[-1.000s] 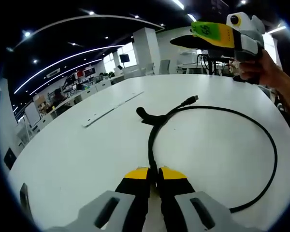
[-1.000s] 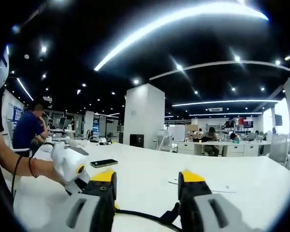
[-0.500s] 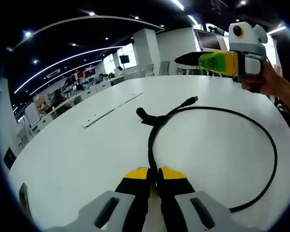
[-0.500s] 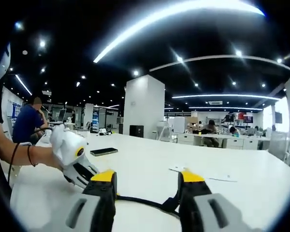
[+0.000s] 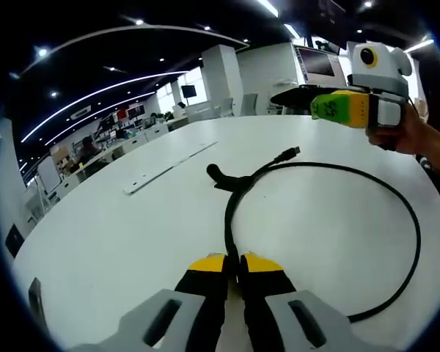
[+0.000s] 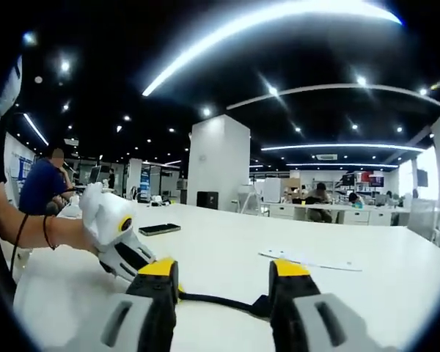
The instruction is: Find the charging cable on the desk, coil it up and secure with Velcro.
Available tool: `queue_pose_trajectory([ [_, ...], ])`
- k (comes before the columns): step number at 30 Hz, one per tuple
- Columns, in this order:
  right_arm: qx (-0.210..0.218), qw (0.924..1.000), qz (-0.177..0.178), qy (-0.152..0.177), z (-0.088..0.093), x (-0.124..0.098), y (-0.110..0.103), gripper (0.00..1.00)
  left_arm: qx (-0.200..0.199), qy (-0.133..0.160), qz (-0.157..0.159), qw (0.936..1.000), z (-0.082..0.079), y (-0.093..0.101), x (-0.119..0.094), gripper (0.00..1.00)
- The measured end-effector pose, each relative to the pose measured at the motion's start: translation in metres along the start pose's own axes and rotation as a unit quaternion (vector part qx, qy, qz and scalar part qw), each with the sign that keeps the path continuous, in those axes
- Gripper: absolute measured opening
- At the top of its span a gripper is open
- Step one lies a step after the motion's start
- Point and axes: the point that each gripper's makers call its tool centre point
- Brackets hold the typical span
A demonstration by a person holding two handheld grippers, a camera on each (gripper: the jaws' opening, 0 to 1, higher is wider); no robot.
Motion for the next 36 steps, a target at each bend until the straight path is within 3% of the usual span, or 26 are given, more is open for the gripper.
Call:
queue_pose_trajectory([
  [23,0.003,0.9998,0.015,0.016,-0.006,-0.009,0.001,0.50,-0.009,0.014,0.001,0.9999,-0.001,-0.001,0.002,0.09],
  [36,0.009,0.9997,0.019,0.015,-0.003,-0.012,0.004,0.49,0.004,0.016,-0.017,0.9997,-0.003,-0.012,0.005,0.23],
])
Point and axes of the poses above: the point that each gripper's makers call its tool centre point, and the gripper's own axes: x roughly forward along the fingers, y roughly to its right, z roughly out of its underside, and after that the axes turned 2 degrees about -z, right-handed
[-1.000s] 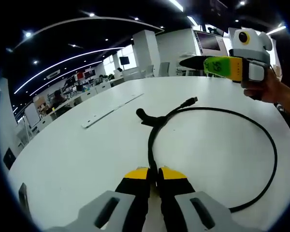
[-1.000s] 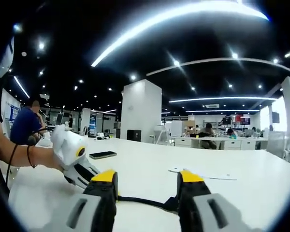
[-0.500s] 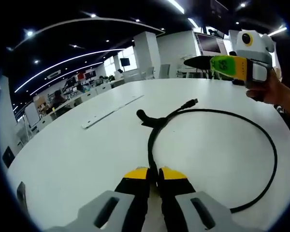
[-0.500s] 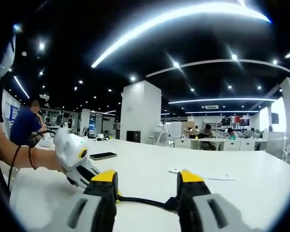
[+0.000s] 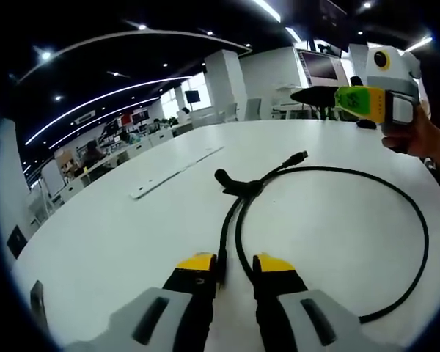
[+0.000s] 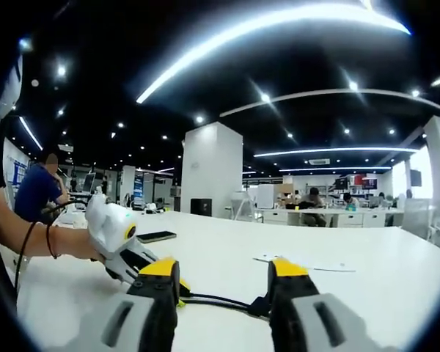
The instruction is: Find the charging cable on the desk, coil it up and secure with Velcro.
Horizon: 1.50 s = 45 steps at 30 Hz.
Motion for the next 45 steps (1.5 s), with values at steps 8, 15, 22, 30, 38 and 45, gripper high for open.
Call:
queue_pose_trajectory([
  [8,0.001,1.0000,0.001,0.004,-0.003,-0.001,0.001,0.49,0.010,-0.003,-0.011,0.9999,-0.001,-0.005,0.000,0.30],
  [15,0.001,1.0000,0.002,0.008,-0.006,-0.003,0.001,0.49,0.018,-0.008,-0.015,0.9997,-0.003,-0.007,-0.002,0.38],
  [22,0.000,1.0000,0.002,0.009,-0.008,-0.004,-0.001,0.49,0.014,0.023,-0.023,0.9994,-0.020,-0.010,-0.011,0.42],
  [30,0.000,1.0000,0.001,0.008,-0.008,-0.005,-0.003,0.49,0.006,0.052,-0.021,0.9984,-0.033,-0.009,-0.020,0.51],
  [38,0.004,0.9999,0.002,0.011,-0.012,-0.007,-0.004,0.49,-0.017,0.097,-0.020,0.9950,-0.046,-0.010,-0.038,0.57],
  [45,0.003,1.0000,-0.003,0.007,-0.012,-0.008,-0.009,0.49,-0.035,0.132,-0.043,0.9897,-0.053,-0.019,-0.059,0.63],
])
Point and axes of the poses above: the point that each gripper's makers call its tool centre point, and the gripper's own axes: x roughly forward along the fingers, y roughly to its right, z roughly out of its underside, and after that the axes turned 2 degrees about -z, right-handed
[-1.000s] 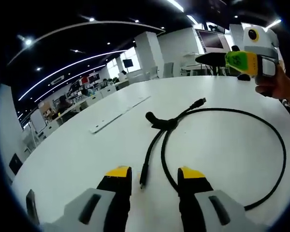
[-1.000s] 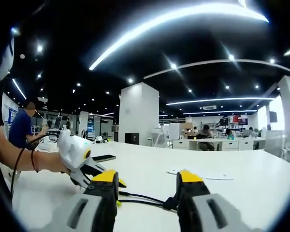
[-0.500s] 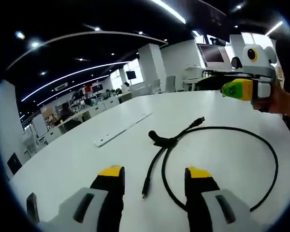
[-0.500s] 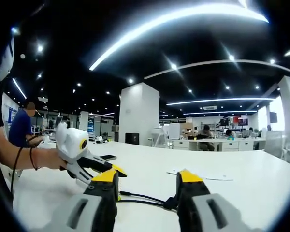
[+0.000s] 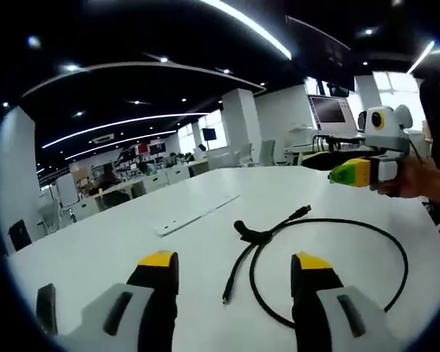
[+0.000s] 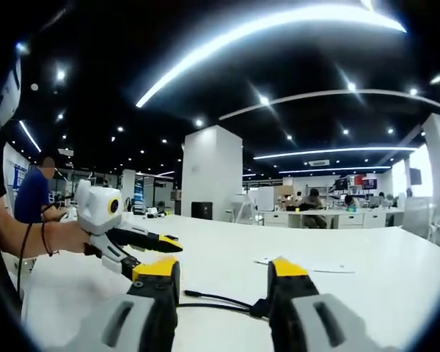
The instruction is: Find the charging cable on the desk, coil it up and secure with Velcro.
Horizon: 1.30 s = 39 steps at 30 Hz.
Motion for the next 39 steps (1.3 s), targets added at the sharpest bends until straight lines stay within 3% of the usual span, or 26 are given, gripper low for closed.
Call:
queue_pose_trajectory([
  [14,-0.003,1.0000,-0.003,0.002,-0.007,-0.003,-0.007,0.49,-0.021,0.064,-0.036,0.9971,-0.026,-0.008,-0.039,0.64],
  [39,-0.007,0.9999,-0.008,0.007,-0.014,-0.013,-0.016,0.50,-0.030,0.101,-0.031,0.9940,-0.029,-0.002,-0.058,0.64],
])
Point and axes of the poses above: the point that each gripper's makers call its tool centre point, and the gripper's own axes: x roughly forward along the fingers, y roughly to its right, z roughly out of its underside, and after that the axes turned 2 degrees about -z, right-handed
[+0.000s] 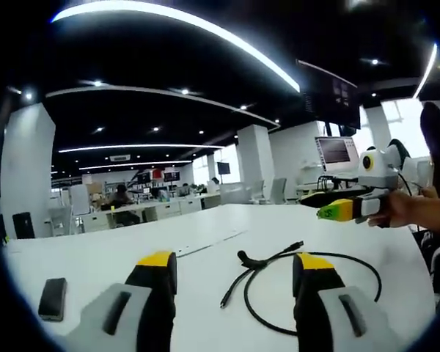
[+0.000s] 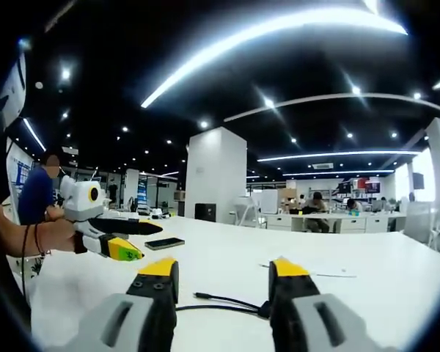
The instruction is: Find the charging cable on the desk, coil it up and secure with Velcro.
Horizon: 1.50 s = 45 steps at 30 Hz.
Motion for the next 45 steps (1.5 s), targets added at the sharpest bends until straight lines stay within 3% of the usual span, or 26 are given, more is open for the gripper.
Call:
queue_pose_trajectory([
  [6,0.001,1.0000,0.002,-0.004,0.004,-0.002,0.000,0.50,-0.004,-0.003,-0.001,1.0000,0.002,0.003,-0.003,0.64],
  [14,0.002,1.0000,-0.002,-0.002,0.005,-0.005,-0.005,0.50,-0.006,0.018,0.004,0.9998,-0.007,0.012,-0.013,0.63],
  [19,-0.002,1.0000,0.002,0.003,0.003,-0.009,-0.005,0.50,-0.008,0.033,-0.009,0.9994,-0.013,0.010,-0.019,0.62],
  [33,-0.002,0.9999,0.002,0.010,-0.001,-0.016,-0.010,0.50,-0.005,0.049,-0.002,0.9988,-0.023,0.022,-0.026,0.61],
  [45,-0.001,0.9999,-0.002,0.013,0.001,-0.022,-0.017,0.50,-0.007,0.040,0.003,0.9992,-0.015,0.032,-0.033,0.61],
])
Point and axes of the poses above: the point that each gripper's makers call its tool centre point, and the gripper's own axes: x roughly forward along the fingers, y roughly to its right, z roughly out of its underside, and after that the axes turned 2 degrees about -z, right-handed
